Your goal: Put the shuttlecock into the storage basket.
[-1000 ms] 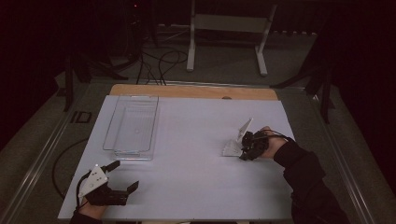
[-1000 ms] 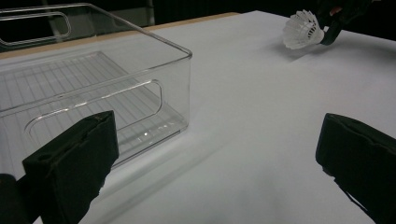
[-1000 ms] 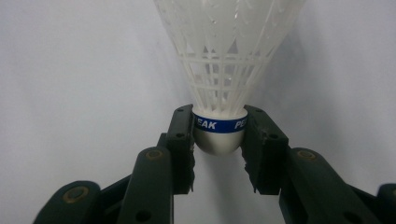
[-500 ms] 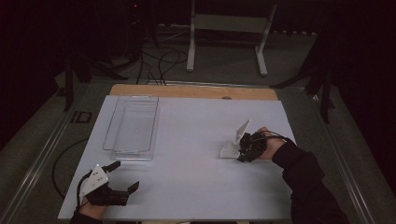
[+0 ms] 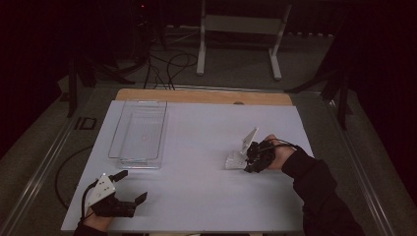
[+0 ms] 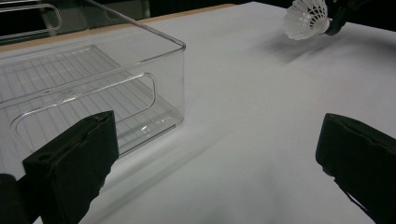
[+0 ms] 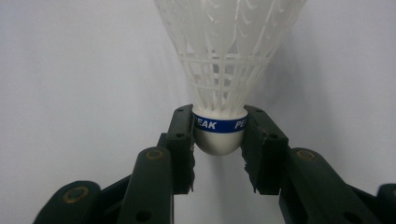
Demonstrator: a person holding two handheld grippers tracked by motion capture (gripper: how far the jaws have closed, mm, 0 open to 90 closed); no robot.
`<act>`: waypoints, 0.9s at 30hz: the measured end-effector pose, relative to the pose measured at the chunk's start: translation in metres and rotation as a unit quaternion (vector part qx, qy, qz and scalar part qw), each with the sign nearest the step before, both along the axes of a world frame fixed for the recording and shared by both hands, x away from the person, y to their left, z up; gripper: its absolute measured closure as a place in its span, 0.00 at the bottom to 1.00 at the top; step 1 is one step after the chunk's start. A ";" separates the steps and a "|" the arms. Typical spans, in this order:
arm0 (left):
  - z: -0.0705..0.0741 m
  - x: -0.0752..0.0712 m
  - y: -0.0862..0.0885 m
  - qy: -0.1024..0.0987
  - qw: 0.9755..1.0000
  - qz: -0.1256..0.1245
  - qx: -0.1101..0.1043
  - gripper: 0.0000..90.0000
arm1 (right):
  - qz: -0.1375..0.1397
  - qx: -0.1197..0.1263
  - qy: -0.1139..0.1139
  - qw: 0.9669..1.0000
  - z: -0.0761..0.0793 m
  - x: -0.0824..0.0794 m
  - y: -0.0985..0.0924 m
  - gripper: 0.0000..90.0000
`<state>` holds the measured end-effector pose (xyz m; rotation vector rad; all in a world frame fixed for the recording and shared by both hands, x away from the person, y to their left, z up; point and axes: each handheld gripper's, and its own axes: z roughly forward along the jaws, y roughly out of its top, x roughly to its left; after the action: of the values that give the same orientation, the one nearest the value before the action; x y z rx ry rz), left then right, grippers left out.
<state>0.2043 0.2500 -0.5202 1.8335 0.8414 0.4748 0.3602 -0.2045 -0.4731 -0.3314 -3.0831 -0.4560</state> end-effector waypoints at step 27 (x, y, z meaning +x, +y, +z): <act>0.001 0.000 -0.005 0.011 1.000 -0.018 0.018 0.00 | 0.038 0.022 -0.012 0.999 0.021 -0.011 0.023 0.73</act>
<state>0.2038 0.2447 -0.5196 1.8867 0.8180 0.4494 0.3491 -0.1816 -0.4522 -0.2074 -3.0899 -0.5296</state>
